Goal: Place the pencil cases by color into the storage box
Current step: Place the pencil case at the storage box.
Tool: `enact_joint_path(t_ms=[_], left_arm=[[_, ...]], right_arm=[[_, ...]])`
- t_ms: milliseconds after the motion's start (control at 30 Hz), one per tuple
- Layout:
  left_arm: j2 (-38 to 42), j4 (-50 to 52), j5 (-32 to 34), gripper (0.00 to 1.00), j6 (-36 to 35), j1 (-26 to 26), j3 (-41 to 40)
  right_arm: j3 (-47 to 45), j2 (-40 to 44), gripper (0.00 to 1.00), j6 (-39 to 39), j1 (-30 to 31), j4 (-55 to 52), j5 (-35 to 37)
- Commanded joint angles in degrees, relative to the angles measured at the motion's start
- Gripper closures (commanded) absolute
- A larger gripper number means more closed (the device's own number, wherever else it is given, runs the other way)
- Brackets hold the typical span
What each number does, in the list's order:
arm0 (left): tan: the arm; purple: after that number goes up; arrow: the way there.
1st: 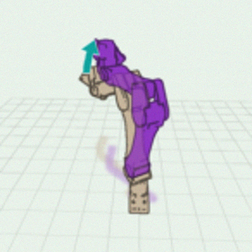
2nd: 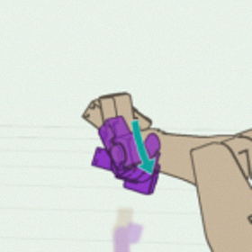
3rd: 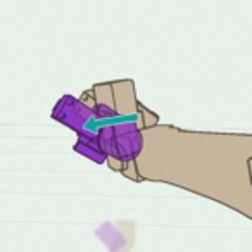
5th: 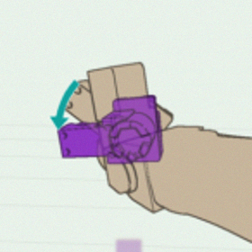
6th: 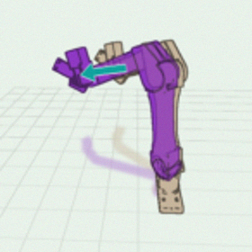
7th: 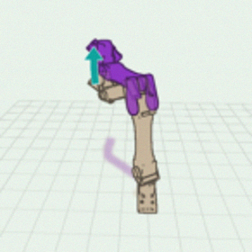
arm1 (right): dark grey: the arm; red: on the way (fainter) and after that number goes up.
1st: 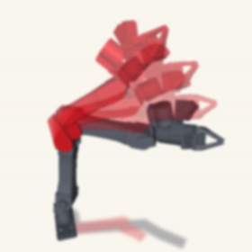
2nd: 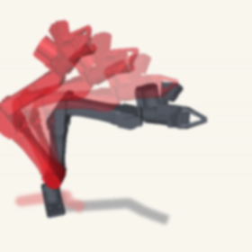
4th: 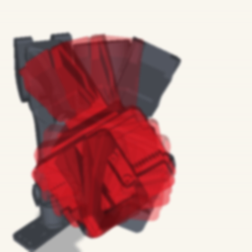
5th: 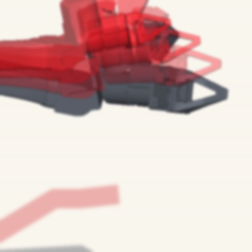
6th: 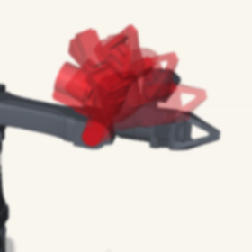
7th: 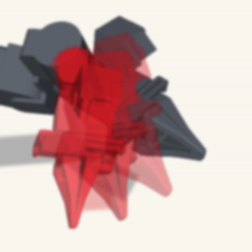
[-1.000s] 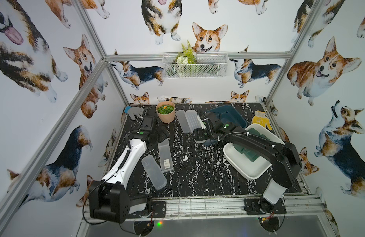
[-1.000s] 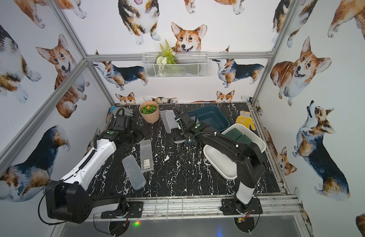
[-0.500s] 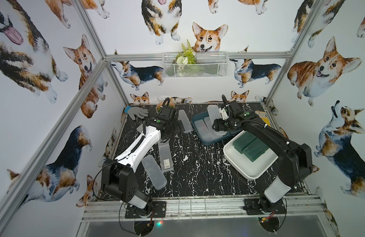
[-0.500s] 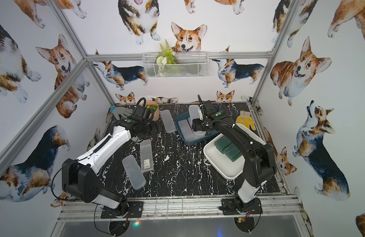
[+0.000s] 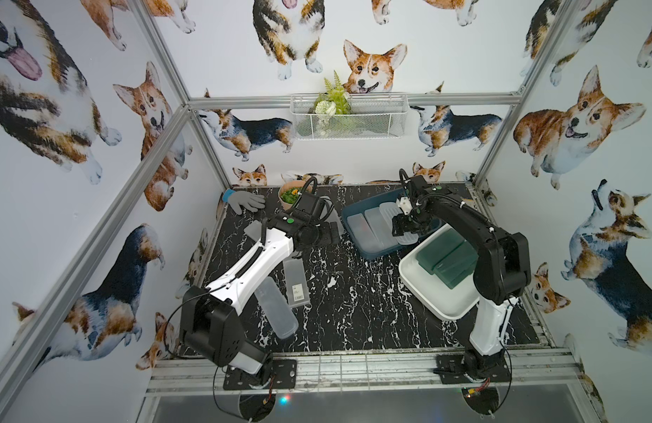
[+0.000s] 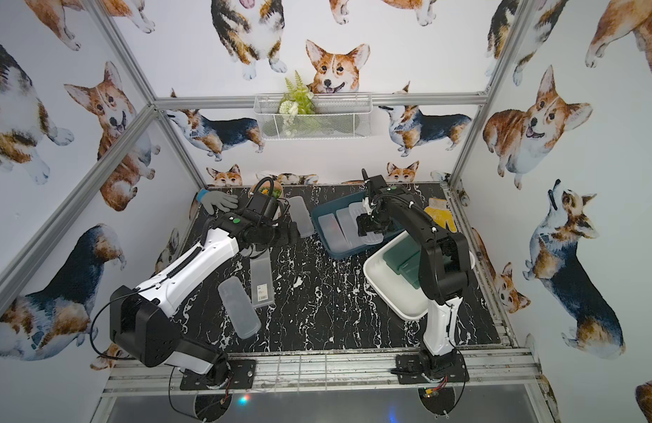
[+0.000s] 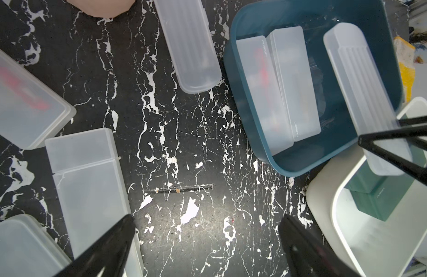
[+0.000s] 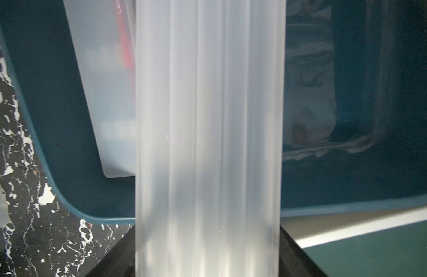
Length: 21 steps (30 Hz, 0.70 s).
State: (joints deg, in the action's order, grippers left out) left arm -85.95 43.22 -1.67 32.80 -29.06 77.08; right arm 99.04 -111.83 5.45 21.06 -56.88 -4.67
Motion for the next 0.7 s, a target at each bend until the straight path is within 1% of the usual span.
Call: enact_joint_path(t_ms=[0, 233, 367, 667], left_arm=[[1.45, -0.07, -1.97, 0.04, -2.26, -0.19, -0.19], [4.40, -2.23, -4.03, 0.04, -7.29, -2.09, -1.48], [5.61, -3.04, -4.09, 0.03, -9.50, -2.99, -1.58], [5.04, -3.44, -3.52, 0.03, -11.22, -3.70, -0.57]], right_arm=[[3.40, -3.12, 0.40, -5.07, -0.77, -3.17, 2.41], [8.48, -8.41, 0.40, -7.86, -1.87, -2.12, 5.13], [10.45, -10.91, 0.40, -8.52, -2.50, -1.14, 4.99], [15.48, -16.55, 0.40, -9.56, -2.78, -2.13, 5.94]])
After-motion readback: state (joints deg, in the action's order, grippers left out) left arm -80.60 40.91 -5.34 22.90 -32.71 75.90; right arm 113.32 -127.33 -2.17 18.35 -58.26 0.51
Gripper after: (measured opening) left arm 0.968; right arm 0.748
